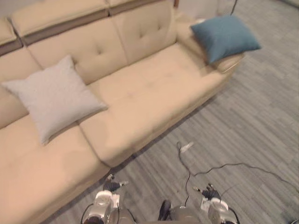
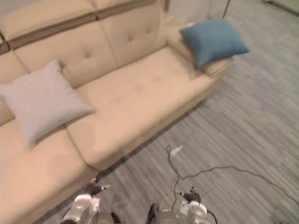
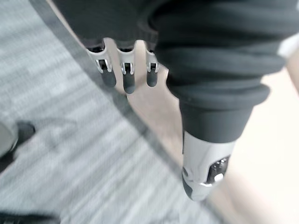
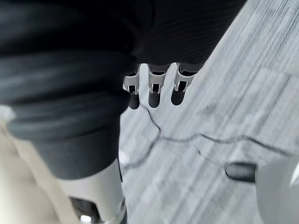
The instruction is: Pick up cushions and gather them together orderly.
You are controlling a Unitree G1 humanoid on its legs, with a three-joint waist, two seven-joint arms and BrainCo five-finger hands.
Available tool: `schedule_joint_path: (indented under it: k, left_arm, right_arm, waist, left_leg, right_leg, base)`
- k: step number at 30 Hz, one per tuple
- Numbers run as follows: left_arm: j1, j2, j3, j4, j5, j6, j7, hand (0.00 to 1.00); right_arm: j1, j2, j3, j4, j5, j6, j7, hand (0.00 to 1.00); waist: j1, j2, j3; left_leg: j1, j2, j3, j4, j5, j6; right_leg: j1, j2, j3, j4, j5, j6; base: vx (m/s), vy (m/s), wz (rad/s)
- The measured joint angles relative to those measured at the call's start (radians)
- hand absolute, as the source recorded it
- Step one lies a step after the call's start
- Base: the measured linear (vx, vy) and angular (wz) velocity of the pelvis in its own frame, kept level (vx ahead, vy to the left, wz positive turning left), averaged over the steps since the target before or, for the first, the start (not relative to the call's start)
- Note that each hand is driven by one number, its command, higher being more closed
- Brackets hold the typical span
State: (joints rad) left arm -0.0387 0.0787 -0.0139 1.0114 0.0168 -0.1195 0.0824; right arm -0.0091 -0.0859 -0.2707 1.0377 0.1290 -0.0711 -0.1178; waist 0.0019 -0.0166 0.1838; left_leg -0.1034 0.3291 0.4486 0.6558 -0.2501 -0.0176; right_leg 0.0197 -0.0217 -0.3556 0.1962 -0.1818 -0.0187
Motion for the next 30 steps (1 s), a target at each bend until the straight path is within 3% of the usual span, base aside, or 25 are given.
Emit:
schedule_joint_path:
  k: [2,5,6,7,8,9,11,12,13,14,16,17,18,20,22,24,25,26,27,28,30]
  left_arm:
    - [0.011,-0.021,-0.017,-0.005,-0.001,-0.001,-0.007,0.0]
    - [0.012,-0.019,-0.026,-0.009,-0.002,-0.001,-0.007,0.0]
    - [0.016,-0.022,-0.026,-0.01,-0.002,-0.001,-0.007,0.0]
    - [0.024,-0.022,-0.021,-0.012,-0.003,-0.001,-0.007,0.0]
    - [0.029,-0.013,-0.014,-0.012,-0.003,0.0,-0.007,0.0]
    - [0.037,-0.009,-0.01,-0.011,-0.003,0.0,-0.008,0.0]
    - [0.049,-0.015,0.028,-0.029,-0.019,-0.001,-0.008,0.0]
    - [0.058,-0.014,0.039,-0.034,-0.02,-0.001,-0.007,0.0]
    - [0.074,-0.011,0.039,-0.039,-0.02,-0.001,-0.007,0.0]
    - [0.078,-0.005,0.036,-0.037,-0.02,0.003,-0.008,0.0]
    - [0.084,-0.003,0.032,-0.038,-0.019,0.01,-0.009,0.0]
    - [0.088,0.004,0.007,-0.036,-0.019,0.018,-0.009,0.0]
    - [0.086,0.006,-0.004,-0.036,-0.019,0.018,-0.009,0.0]
    - [0.064,0.005,-0.024,-0.033,-0.019,0.019,-0.008,0.0]
    - [0.049,0.005,-0.025,-0.034,-0.018,0.019,-0.007,0.0]
    - [0.031,0.008,-0.029,-0.033,-0.018,0.018,-0.006,0.0]
    - [0.031,0.01,-0.047,-0.031,-0.018,0.018,-0.005,0.0]
    - [0.039,0.017,-0.059,-0.025,-0.018,0.018,-0.007,0.0]
    - [0.041,0.013,-0.059,-0.012,-0.017,0.018,-0.007,0.0]
    - [0.042,-0.01,-0.053,0.001,-0.017,0.018,-0.008,0.0]
    - [0.047,-0.04,-0.047,0.001,-0.017,0.016,-0.006,0.0]
  right_arm:
    - [-0.009,-0.02,-0.007,0.003,0.0,0.0,-0.002,0.0]
    - [-0.001,-0.024,-0.044,0.007,0.0,0.002,-0.005,0.0]
    - [0.009,-0.028,-0.044,0.007,0.0,0.002,-0.008,0.0]
    - [0.014,-0.027,-0.044,0.011,0.0,0.003,-0.01,0.0]
    - [0.02,-0.018,-0.041,0.01,-0.001,0.004,-0.011,0.0]
    - [0.026,-0.002,-0.041,0.009,-0.001,0.004,-0.01,0.0]
    - [0.04,0.011,-0.043,0.002,-0.009,0.008,-0.01,0.0]
    - [0.045,0.016,-0.043,-0.003,-0.011,0.009,-0.009,0.0]
    - [0.054,0.025,-0.045,-0.001,-0.013,0.01,-0.009,0.0]
    - [0.051,0.035,-0.046,-0.003,-0.013,0.011,-0.003,0.0]
    - [0.055,0.05,-0.045,-0.005,-0.013,0.011,0.002,0.0]
    - [0.052,0.055,-0.053,-0.027,-0.012,0.01,0.009,0.0]
    - [0.048,0.055,-0.053,-0.031,-0.013,0.01,0.011,0.0]
    - [0.046,0.054,-0.066,-0.032,-0.013,0.011,0.012,0.0]
    - [0.025,0.055,-0.063,-0.033,-0.015,0.011,0.014,0.0]
    - [0.005,0.053,-0.061,-0.033,-0.015,0.011,0.016,0.0]
    - [-0.003,0.047,-0.055,-0.033,-0.018,0.011,0.016,0.0]
    - [0.008,0.043,-0.035,-0.031,-0.023,0.011,0.015,0.0]
    - [0.01,0.036,-0.032,-0.023,-0.033,0.011,0.017,0.0]
    - [-0.003,0.012,-0.039,-0.023,-0.039,0.011,0.016,0.0]
    - [-0.002,-0.017,-0.041,-0.019,-0.048,0.011,0.018,0.0]
  waist:
    - [0.001,0.011,0.012]
    - [0.013,0.026,0.024]
    - [0.017,0.047,0.03]
    - [0.039,0.062,0.03]
    - [0.056,0.063,0.029]
    - [0.053,0.064,0.019]
    - [0.063,0.053,0.017]
    - [0.064,0.045,0.01]
    - [0.067,0.031,-0.003]
    - [0.066,0.015,-0.011]
    - [0.052,0.005,-0.018]
    - [0.035,0.004,-0.019]
    - [0.031,0.005,-0.019]
    - [0.031,0.013,-0.013]
    - [0.028,0.021,-0.01]
    - [0.013,0.03,-0.002]
    - [0.004,0.03,0.0]
    - [0.005,0.006,-0.008]
    - [0.003,-0.005,-0.005]
    - [0.005,0.041,-0.003]
    - [-0.005,0.092,-0.006]
  left_leg:
    - [-0.063,-0.123,-0.222,-0.036,-0.05,-0.067]
    - [-0.109,-0.241,-0.351,-0.157,-0.048,-0.072]
    - [-0.118,-0.281,-0.416,-0.249,-0.018,-0.075]
    - [-0.108,-0.308,-0.465,-0.284,0.064,-0.075]
    - [-0.085,-0.315,-0.457,-0.306,0.071,-0.053]
    - [-0.082,-0.328,-0.457,-0.297,0.038,-0.066]
    - [-0.085,-0.343,-0.442,-0.238,-0.02,-0.013]
    - [-0.079,-0.342,-0.422,-0.237,-0.028,-0.008]
    - [-0.062,-0.343,-0.381,-0.237,-0.044,-0.004]
    - [-0.022,-0.347,-0.329,-0.241,-0.058,0.021]
    - [0.033,-0.357,-0.295,-0.253,-0.074,0.047]
    - [0.076,-0.358,-0.279,-0.26,-0.084,0.062]
    - [0.089,-0.358,-0.277,-0.267,-0.084,0.062]
    - [0.182,-0.343,-0.269,-0.339,-0.085,0.058]
    - [0.222,-0.313,-0.265,-0.371,-0.096,0.036]
    - [0.24,-0.277,-0.264,-0.384,-0.111,0.007]
    - [0.262,-0.273,-0.268,-0.4,-0.118,-0.014]
    - [0.294,-0.293,-0.274,-0.412,-0.119,-0.02]
    - [0.322,-0.302,-0.294,-0.411,-0.13,-0.037]
    - [0.331,-0.264,-0.329,-0.387,-0.126,-0.047]
    - [0.275,-0.227,-0.383,-0.235,-0.114,-0.066]
  right_leg:
    - [-0.001,-0.002,0.071,-0.029,0.022,-0.027]
    - [0.008,-0.007,0.139,-0.051,0.023,-0.031]
    - [0.017,0.002,0.174,-0.063,0.025,-0.026]
    - [0.016,0.013,0.226,-0.063,0.025,-0.019]
    - [0.017,0.016,0.268,-0.072,0.028,-0.014]
    - [0.014,0.013,0.31,-0.093,0.035,0.001]
    - [-0.006,0.011,0.375,-0.047,0.004,0.035]
    - [-0.016,0.005,0.386,-0.014,-0.011,0.043]
    - [-0.05,-0.005,0.4,0.084,-0.048,0.072]
    - [-0.123,-0.024,0.4,0.28,-0.096,0.124]
    - [-0.209,-0.053,0.37,0.5,-0.099,0.183]
    - [-0.272,-0.08,0.325,0.669,-0.094,0.193]
    - [-0.286,-0.091,0.304,0.697,-0.096,0.186]
    - [-0.32,-0.142,0.164,0.709,-0.127,0.102]
    - [-0.354,-0.144,0.082,0.607,-0.136,0.078]
    - [-0.423,-0.126,0.051,0.451,-0.084,0.048]
    - [-0.439,-0.107,0.058,0.322,0.01,0.043]
    - [-0.433,-0.107,0.089,0.178,0.162,0.018]
    - [-0.437,-0.103,0.12,0.196,0.227,-0.038]
    - [-0.439,-0.074,0.114,0.245,0.188,-0.042]
    - [-0.423,-0.03,0.104,0.251,0.112,-0.051]
  base:
    - [0.03,0.027,-0.87]
    - [0.0,0.129,-0.76]
    - [0.05,0.184,-1.03]
    - [0.12,0.197,-1.21]
    - [0.16,0.183,-0.99]
    - [0.21,0.223,-0.69]
    - [0.2,0.222,-0.69]
    - [0.23,0.18,-0.81]
    - [0.26,0.14,-0.88]
    - [0.27,0.131,-0.93]
    - [0.25,0.089,-0.66]
    - [0.29,0.058,-0.35]
    - [0.38,0.039,-0.27]
    - [0.36,-0.005,-0.28]
    - [0.36,-0.083,-0.19]
    - [0.38,-0.163,-0.06]
    - [0.44,-0.224,-0.09]
    - [0.46,-0.247,-0.16]
    - [0.47,-0.25,-0.33]
    - [0.44,-0.267,-0.26]
    - [0.47,-0.281,-0.19]
